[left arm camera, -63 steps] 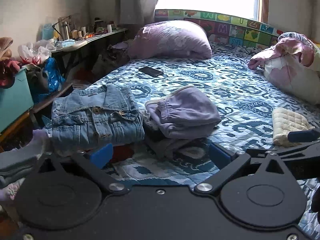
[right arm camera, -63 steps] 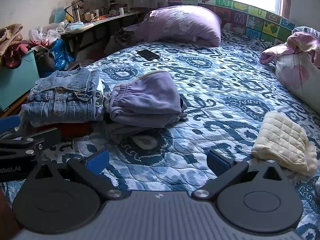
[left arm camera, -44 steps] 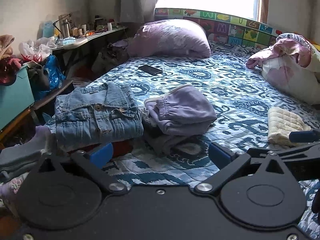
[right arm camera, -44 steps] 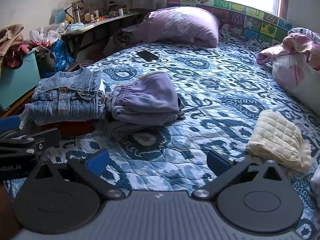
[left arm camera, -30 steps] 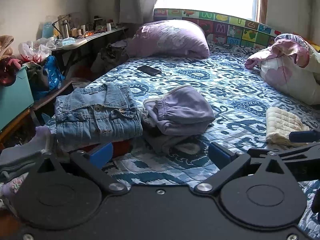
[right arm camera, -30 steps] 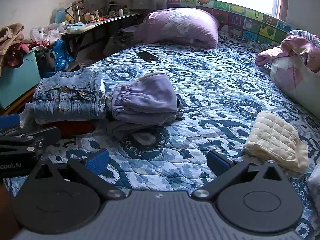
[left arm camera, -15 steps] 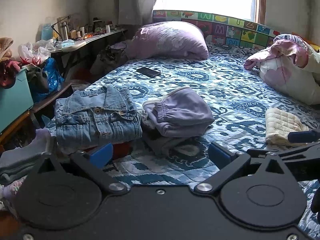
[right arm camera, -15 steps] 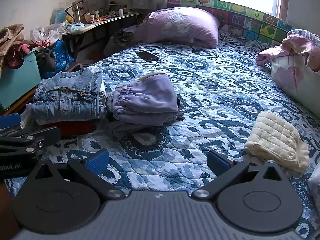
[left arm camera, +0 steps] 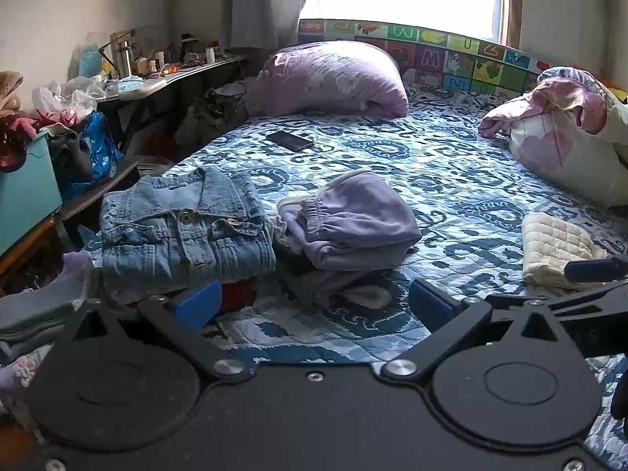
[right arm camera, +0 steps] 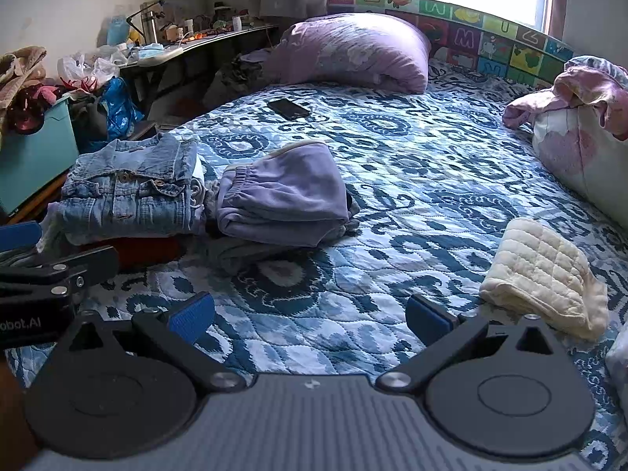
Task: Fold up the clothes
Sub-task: 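Grasp the lavender sweatpants waistband with the left gripper and lift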
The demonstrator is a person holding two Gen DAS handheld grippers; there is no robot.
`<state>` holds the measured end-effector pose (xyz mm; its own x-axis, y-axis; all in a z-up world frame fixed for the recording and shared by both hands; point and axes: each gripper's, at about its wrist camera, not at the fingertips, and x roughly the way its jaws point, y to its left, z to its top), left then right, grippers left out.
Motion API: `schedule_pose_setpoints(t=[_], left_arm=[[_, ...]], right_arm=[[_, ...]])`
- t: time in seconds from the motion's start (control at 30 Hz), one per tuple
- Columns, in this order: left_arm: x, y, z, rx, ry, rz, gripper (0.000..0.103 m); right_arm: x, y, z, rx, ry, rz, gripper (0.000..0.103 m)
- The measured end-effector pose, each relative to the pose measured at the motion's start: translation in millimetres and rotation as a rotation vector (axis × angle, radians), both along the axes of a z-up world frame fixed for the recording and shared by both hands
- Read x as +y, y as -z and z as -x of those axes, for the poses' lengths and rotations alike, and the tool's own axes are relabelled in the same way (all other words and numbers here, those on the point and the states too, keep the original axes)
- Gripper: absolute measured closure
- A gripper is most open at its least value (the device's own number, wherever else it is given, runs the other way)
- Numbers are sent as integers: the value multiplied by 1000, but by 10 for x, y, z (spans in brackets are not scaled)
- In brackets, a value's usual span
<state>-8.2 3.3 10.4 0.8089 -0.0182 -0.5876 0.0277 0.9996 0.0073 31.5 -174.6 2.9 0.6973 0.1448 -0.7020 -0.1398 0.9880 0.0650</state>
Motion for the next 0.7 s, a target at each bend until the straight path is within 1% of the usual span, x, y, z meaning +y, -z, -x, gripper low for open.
schedule_pose_setpoints(t=[0.1, 0.17, 0.23, 0.27, 0.3, 0.37, 0.4, 0.5, 0.57, 0.63, 0.7], left_arm=[[24, 49, -68, -1, 13, 21, 0], [59, 87, -122, -4, 14, 47, 0], [113, 146, -190, -11, 24, 90, 0], [129, 181, -221, -25, 34, 106, 0], [145, 215, -251, -38, 43, 122, 0], [140, 296, -355, -41, 48, 113, 0], [128, 339, -425, -26, 52, 103, 0], [141, 461, -658, 37, 59, 153, 0], [189, 548, -784, 55, 61, 216, 0], [226, 641, -876, 34, 58, 259, 0], [221, 725, -968, 23, 56, 256, 1]], right_arm=[[-2, 91, -54, 7, -4, -12, 0], [-14, 125, -88, 3, -11, -18, 0], [-26, 166, -129, -8, -13, -15, 0], [-37, 195, -161, -8, -10, -14, 0], [-75, 231, -206, -3, -5, -36, 0], [-151, 304, -296, 6, 5, -78, 0], [-189, 341, -342, 11, 10, -99, 0], [-314, 461, -463, -10, 27, -159, 0], [-359, 528, -578, -30, 22, -168, 0], [-389, 583, -737, -24, 12, -180, 0], [-440, 650, -927, 5, 15, -218, 0]])
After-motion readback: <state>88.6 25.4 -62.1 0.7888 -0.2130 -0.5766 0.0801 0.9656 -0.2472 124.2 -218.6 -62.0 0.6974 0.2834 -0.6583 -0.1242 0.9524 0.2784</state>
